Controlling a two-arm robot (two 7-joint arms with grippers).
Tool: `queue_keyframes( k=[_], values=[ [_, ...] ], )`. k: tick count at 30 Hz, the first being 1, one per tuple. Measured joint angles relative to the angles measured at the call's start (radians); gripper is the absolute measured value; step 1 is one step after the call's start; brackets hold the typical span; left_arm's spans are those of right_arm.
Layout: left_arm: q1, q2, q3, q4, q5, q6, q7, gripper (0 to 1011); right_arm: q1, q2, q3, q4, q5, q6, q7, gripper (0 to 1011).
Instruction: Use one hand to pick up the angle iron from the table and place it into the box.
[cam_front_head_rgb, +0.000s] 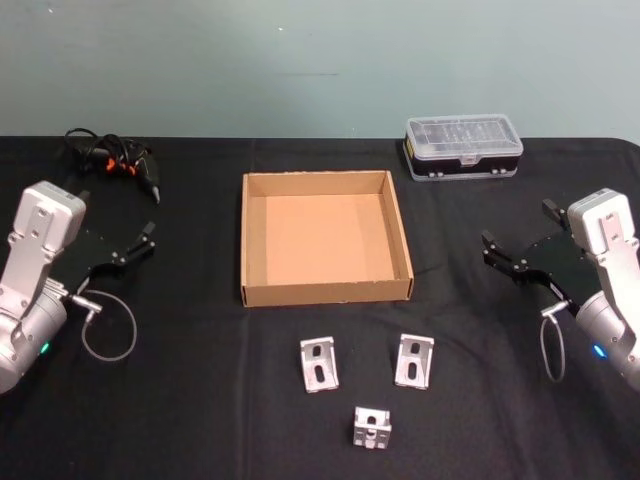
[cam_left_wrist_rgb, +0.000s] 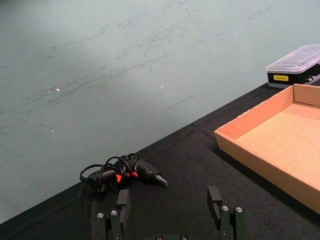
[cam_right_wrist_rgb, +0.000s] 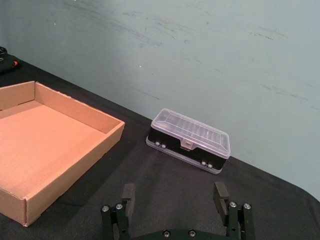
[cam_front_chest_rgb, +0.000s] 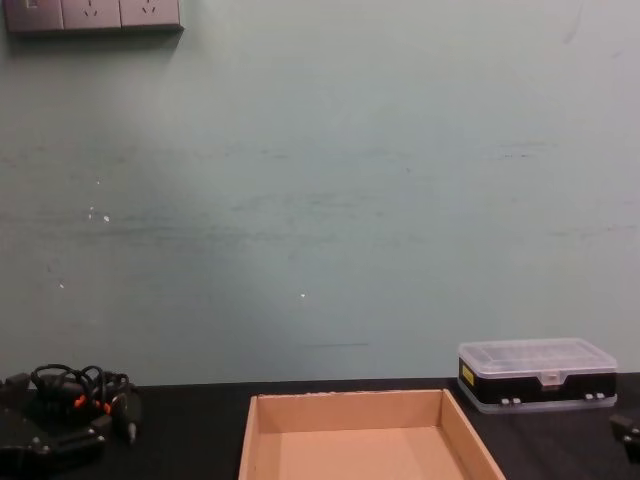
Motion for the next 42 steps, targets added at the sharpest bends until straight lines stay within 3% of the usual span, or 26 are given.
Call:
queue_keyframes(
  k=[42],
  values=[
    [0.000,0.000,0.000,0.000,0.000,0.000,0.000,1011,0.000,0.000,0.000,0.000,0.000,0.000,0.000,1003]
  ],
)
